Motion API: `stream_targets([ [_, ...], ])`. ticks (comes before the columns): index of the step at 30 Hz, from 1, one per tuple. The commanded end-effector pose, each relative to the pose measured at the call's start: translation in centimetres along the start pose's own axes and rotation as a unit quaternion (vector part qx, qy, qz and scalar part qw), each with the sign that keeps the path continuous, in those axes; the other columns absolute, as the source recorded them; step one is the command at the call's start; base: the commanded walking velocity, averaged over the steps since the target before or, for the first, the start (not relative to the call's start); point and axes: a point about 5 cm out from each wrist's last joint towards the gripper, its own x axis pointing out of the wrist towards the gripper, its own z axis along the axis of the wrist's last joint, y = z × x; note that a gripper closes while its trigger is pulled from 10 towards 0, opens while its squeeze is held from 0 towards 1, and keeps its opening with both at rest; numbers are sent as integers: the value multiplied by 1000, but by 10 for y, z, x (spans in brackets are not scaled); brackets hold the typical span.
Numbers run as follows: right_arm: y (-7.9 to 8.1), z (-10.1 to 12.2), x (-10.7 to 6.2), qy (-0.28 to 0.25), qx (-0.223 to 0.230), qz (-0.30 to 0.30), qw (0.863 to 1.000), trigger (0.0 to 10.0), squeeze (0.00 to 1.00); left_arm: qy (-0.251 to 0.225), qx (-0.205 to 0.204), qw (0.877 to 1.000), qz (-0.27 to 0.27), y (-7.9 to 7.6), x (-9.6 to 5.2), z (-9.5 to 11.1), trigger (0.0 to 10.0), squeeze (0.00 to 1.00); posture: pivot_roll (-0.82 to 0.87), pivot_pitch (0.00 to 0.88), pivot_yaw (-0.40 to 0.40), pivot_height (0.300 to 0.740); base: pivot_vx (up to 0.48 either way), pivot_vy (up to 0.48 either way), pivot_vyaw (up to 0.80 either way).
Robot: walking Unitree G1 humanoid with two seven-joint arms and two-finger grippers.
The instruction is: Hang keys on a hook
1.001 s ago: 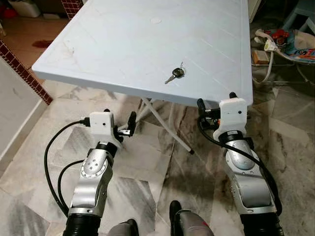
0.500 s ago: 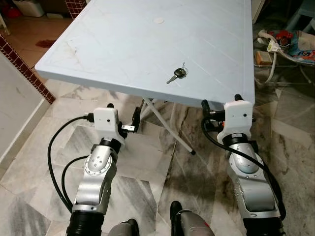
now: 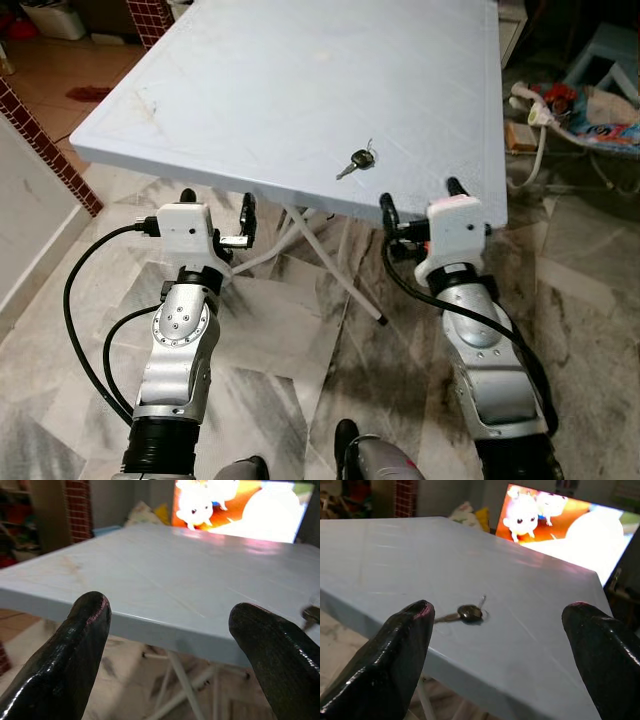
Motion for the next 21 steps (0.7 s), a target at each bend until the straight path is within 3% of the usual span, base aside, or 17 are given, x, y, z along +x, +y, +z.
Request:
stream_targets([
  [1, -1, 4, 5, -10, 9, -1, 1000, 10000, 0, -5, 14, 1000, 9, 4, -2, 0, 10000, 0, -45, 70, -37, 740, 0, 0, 0],
  [7, 2, 3, 12, -26, 1, 7, 1000, 10000, 0, -20, 21, 1000, 13, 6, 3, 5, 10000, 0, -24, 19, -7, 740, 0, 0, 0],
  [15, 0, 5, 14, -31, 5, -21, 999, 10000, 0, -21, 19, 1000, 0, 7, 14, 8, 10000, 0, -60, 57, 15, 740, 0, 0, 0],
  [21, 1, 0, 10, -24, 8, -30, 999, 10000, 0, -25, 22, 999, -25, 0, 16, 13, 10000, 0, -66, 72, 30, 740, 397, 0, 0],
])
